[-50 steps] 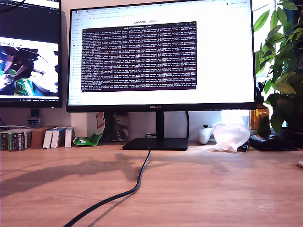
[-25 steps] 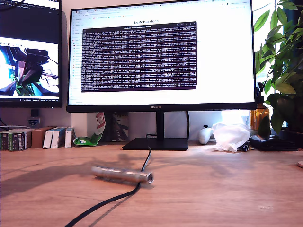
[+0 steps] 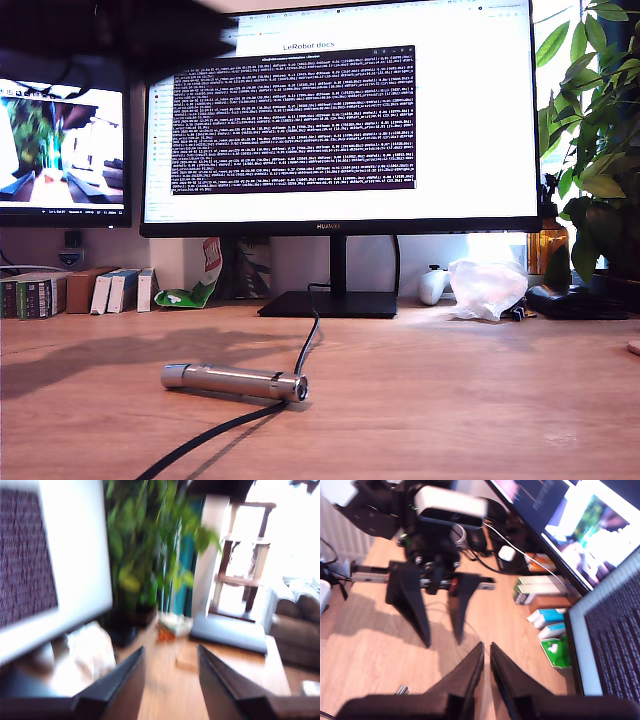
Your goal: Pick the metallic laser pointer with your right arm, pass it to your left arm, then place it down to the left side of the table
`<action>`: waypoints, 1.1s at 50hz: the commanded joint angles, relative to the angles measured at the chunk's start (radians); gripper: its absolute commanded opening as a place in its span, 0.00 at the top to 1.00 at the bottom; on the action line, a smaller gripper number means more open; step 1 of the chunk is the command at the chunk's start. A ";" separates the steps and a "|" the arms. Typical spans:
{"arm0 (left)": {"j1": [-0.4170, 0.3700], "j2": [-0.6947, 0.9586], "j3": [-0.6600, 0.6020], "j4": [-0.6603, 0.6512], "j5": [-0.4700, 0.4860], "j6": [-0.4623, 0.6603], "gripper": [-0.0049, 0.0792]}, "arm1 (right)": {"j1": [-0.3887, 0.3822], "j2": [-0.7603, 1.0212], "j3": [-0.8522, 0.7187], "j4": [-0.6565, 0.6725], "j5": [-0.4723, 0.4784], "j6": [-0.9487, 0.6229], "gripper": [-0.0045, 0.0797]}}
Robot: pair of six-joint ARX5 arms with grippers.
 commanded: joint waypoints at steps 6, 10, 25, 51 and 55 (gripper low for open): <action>-0.006 -0.006 0.006 -0.047 0.003 0.070 0.62 | 0.012 0.004 -0.002 0.002 0.000 0.059 0.89; -0.003 -0.007 0.006 -0.045 -0.005 0.074 0.62 | 0.012 0.005 -0.002 -0.009 0.002 0.100 0.85; 0.106 -0.009 0.025 -0.046 -0.031 0.089 0.66 | 0.037 0.102 -0.003 -0.156 0.108 0.260 0.77; 0.167 -0.009 0.035 -0.058 -0.022 0.089 0.92 | 0.123 0.252 -0.005 -0.320 0.184 0.343 0.89; 0.167 -0.009 0.035 -0.059 -0.021 0.089 0.92 | 0.129 0.252 -0.010 -0.337 0.183 0.356 0.96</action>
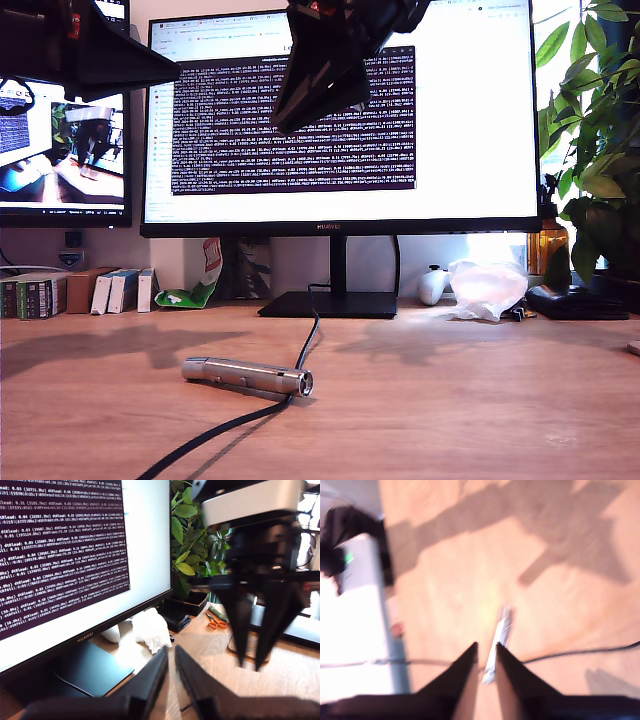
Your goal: Pick the metallic laser pointer with your right arm, pass it to your left arm, then place it down to the left side of the table
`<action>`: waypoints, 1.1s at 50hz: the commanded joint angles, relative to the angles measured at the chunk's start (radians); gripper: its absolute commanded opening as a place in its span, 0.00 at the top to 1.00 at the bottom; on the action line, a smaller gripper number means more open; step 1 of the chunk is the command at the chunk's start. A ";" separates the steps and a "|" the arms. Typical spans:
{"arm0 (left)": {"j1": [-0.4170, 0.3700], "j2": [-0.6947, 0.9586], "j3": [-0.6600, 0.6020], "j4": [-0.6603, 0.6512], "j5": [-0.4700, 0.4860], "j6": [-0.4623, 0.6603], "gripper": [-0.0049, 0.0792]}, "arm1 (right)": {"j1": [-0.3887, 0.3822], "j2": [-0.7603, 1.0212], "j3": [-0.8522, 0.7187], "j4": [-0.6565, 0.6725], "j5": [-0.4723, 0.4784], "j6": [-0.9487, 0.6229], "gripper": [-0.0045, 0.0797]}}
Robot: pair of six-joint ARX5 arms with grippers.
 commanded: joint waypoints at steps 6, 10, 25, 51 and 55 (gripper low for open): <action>0.004 -0.009 0.006 -0.002 0.001 0.008 0.92 | 0.016 -0.008 -0.042 -0.001 0.001 0.031 0.96; 0.004 -0.009 0.006 -0.009 0.001 0.008 0.92 | 0.025 -0.008 -0.090 0.003 0.016 0.047 0.96; 0.004 -0.009 0.006 -0.010 0.000 0.016 0.92 | 0.093 -0.008 -0.256 0.112 0.161 0.153 0.96; 0.047 -0.009 0.030 -0.453 -0.164 0.016 0.97 | 0.183 0.098 -0.267 0.194 0.375 0.340 0.96; 0.051 -0.009 0.037 -0.480 -0.191 0.016 0.97 | 0.190 0.118 -0.267 0.197 0.376 0.349 0.95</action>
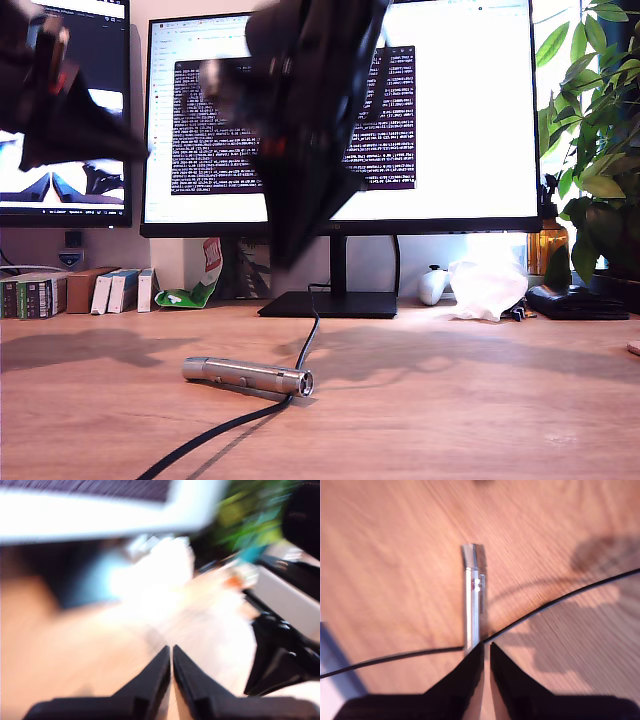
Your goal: Pick the metallic laser pointer with your right arm, pass it to your left arm, then place it down to the left side of the table
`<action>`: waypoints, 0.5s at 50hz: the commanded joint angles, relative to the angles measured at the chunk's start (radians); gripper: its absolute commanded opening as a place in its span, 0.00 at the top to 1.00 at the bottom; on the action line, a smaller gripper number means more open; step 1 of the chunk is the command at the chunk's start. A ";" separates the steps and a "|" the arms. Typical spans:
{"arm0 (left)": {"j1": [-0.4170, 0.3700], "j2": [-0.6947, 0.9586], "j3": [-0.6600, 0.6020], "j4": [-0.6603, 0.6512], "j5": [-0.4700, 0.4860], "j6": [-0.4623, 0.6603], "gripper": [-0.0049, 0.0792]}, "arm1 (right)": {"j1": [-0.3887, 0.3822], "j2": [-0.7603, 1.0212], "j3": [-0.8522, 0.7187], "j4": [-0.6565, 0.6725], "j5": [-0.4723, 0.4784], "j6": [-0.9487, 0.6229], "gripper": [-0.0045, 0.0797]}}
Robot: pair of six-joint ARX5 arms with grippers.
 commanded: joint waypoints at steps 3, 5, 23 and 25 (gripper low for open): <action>0.001 -0.009 0.038 -0.016 -0.013 0.005 0.97 | 0.027 0.043 -0.013 0.015 0.002 0.023 0.92; 0.001 -0.009 0.045 -0.027 -0.013 0.005 0.97 | 0.031 0.048 -0.013 0.025 0.003 0.026 0.91; 0.001 -0.009 0.071 -0.076 -0.012 0.005 0.97 | 0.067 0.070 -0.013 0.093 0.008 0.034 0.62; 0.001 -0.009 0.071 -0.082 -0.012 0.005 0.97 | 0.069 0.077 -0.013 0.090 0.008 0.034 0.62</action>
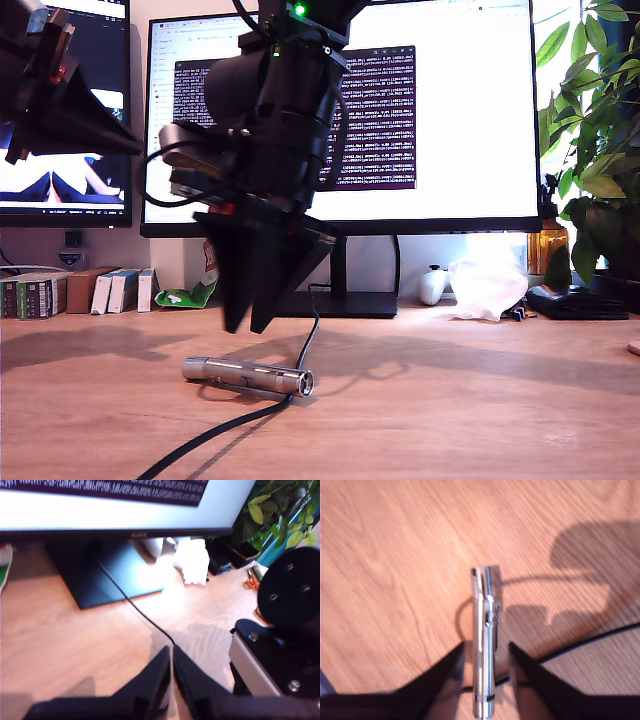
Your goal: Pick the metallic laser pointer with your right arm, pass it to your left arm, then place it down to the left side of the table
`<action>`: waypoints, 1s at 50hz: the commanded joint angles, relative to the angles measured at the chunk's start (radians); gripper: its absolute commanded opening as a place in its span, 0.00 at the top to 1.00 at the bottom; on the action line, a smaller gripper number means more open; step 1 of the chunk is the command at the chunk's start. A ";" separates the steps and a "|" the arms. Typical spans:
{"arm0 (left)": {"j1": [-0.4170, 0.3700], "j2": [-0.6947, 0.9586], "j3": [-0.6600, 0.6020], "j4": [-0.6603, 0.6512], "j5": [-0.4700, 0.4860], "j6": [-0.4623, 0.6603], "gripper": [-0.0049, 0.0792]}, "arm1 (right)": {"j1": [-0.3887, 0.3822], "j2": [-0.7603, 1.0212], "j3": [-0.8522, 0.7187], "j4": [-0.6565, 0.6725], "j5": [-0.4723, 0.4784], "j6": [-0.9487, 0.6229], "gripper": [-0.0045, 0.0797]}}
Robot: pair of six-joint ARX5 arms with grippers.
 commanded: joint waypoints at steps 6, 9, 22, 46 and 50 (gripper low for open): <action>0.000 -0.009 0.000 -0.006 0.004 0.005 0.97 | 0.020 0.055 -0.013 0.000 0.002 0.004 0.62; 0.000 -0.009 0.000 -0.006 0.005 0.005 0.97 | 0.022 0.066 -0.013 0.002 0.003 0.004 0.62; 0.000 -0.009 0.000 -0.006 0.005 0.005 0.97 | 0.024 0.085 -0.013 0.019 0.027 -0.002 0.62; 0.000 -0.009 0.000 -0.005 0.005 0.005 0.97 | 0.026 0.120 -0.013 0.008 0.024 -0.009 0.88; 0.000 -0.009 0.000 -0.003 0.005 0.005 0.97 | 0.026 0.120 -0.013 0.019 0.024 -0.011 0.96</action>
